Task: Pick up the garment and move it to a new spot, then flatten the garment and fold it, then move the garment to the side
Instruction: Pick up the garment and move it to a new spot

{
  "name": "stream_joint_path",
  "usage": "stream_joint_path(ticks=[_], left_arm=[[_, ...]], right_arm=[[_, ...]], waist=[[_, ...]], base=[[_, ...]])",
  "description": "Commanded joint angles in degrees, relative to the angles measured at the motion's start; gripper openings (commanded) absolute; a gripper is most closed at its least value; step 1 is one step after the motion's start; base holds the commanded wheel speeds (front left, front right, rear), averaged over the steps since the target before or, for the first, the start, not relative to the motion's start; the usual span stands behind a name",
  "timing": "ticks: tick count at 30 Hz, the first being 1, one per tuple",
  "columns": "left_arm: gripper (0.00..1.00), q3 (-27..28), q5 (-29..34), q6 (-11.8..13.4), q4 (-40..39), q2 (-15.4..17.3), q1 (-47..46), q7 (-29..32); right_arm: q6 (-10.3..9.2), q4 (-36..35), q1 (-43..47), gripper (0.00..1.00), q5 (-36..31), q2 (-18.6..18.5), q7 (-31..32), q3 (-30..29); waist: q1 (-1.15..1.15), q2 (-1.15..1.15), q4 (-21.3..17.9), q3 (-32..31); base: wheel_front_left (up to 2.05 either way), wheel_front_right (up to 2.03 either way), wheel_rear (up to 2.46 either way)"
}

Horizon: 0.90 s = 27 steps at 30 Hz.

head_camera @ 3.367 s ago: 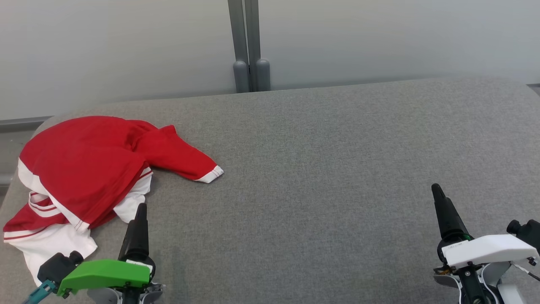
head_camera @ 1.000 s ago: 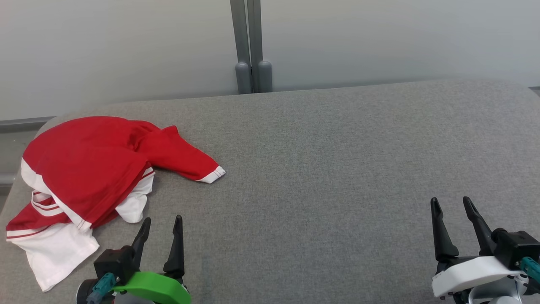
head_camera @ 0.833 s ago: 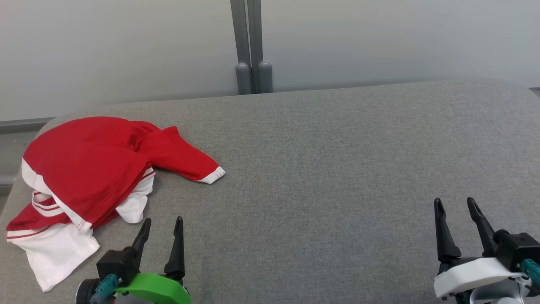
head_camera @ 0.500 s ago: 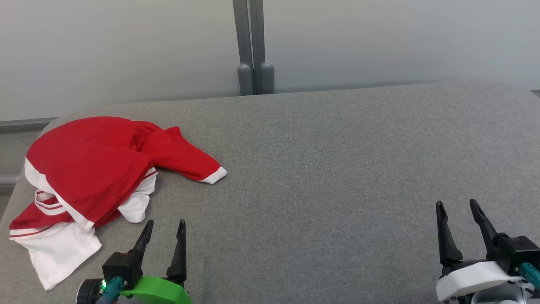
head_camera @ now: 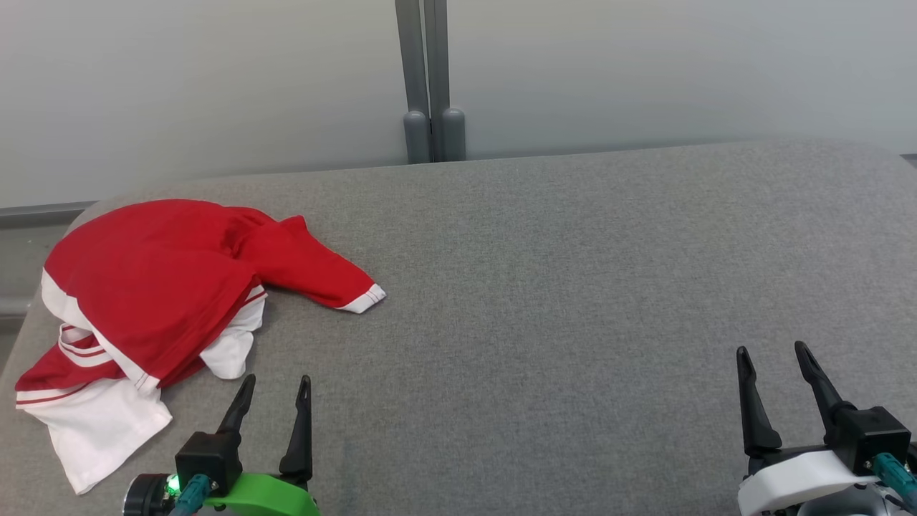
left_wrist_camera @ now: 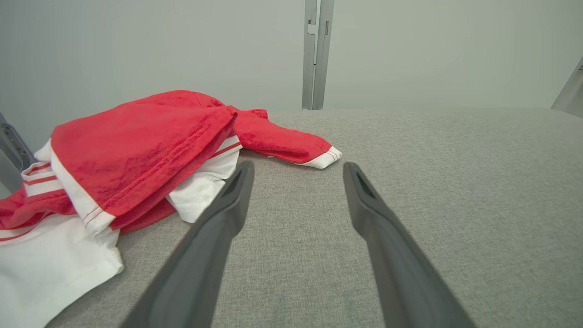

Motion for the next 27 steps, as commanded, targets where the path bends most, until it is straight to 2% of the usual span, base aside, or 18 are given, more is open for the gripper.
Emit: stream_joint_path(ticks=[1, 15, 27], left_arm=[[1.00, 0.2, -0.2, -0.2, 0.1, 0.4, 0.5, 0.0], [1.00, 1.1, -0.4, -0.2, 0.2, 0.4, 0.6, 0.0], [1.00, 2.0, -0.8, -0.1, 0.2, 0.4, 0.7, 0.0]], right_arm=[[0.00, -0.2, 0.6, 1.00, 0.2, 0.0, -0.3, -0.1], [0.00, -0.2, 0.6, 1.00, 0.4, 0.2, -0.3, -0.3], [0.00, -0.5, -0.6, 1.00, 0.9, 0.5, -0.3, 0.4]], waist=[[0.00, 0.00, -0.1, 0.1], [0.00, 0.00, -0.8, 0.2], [0.00, 0.00, 0.4, 0.3]], base=[[0.00, 0.00, 0.00], [0.00, 0.00, 0.00], [0.00, 0.00, 0.00]])
